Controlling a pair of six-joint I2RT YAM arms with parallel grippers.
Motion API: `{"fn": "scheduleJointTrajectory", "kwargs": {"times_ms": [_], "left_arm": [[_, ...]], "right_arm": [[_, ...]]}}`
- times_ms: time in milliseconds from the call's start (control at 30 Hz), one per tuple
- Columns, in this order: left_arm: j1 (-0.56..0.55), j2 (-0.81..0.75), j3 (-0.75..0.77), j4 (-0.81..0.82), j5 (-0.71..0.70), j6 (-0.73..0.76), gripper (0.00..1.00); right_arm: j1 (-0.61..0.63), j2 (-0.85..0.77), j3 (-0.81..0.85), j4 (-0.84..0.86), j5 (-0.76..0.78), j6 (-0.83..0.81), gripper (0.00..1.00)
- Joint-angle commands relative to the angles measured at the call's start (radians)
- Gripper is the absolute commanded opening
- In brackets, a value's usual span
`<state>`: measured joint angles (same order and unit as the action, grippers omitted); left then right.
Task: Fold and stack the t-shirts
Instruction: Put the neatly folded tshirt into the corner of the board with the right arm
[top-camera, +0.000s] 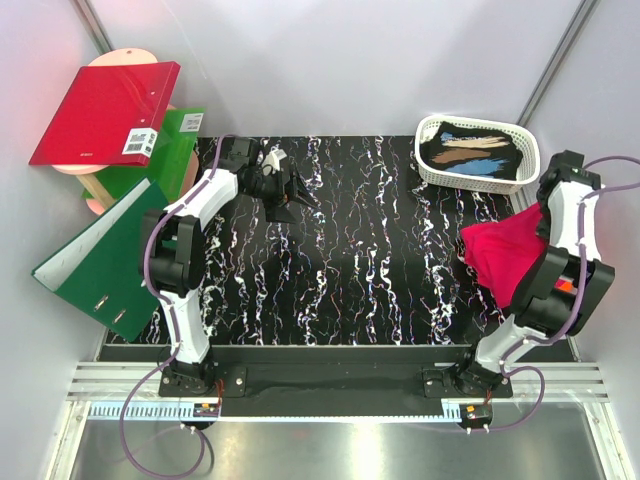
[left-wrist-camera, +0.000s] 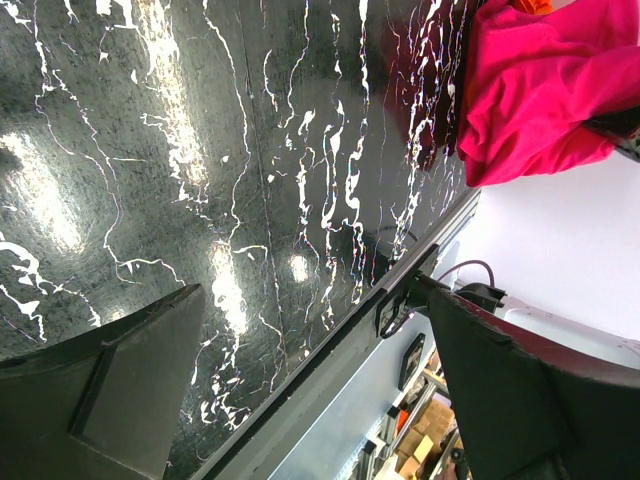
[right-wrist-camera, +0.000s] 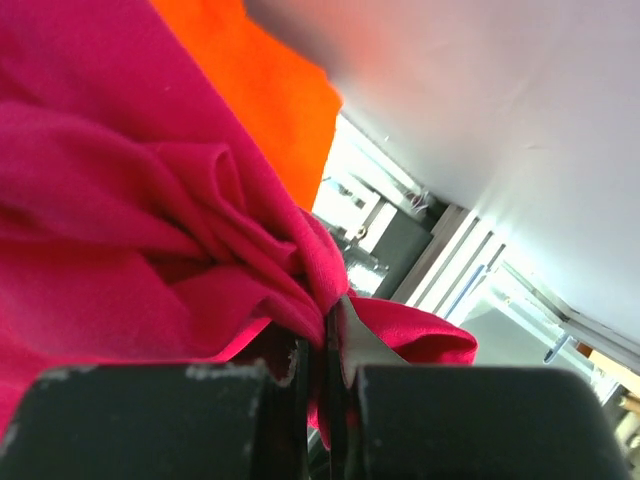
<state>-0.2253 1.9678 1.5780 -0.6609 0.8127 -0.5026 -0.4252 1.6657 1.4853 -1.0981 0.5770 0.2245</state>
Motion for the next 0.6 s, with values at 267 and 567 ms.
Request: {"fn": "scheduleJointTrajectory", "kwargs": {"times_ms": [267,567], "left_arm": [[-0.003,-0.007,0.031,0.0,0.033,0.018,0.99],[-0.003,-0.021,0.014,0.0,0.028,0.021,0.99]], "right_arm": [[-0.07,0.166,0.041,0.066,0.113,0.042,0.0],[-0.076,0.169,0.003,0.101,0.139,0.104,0.75]]}}
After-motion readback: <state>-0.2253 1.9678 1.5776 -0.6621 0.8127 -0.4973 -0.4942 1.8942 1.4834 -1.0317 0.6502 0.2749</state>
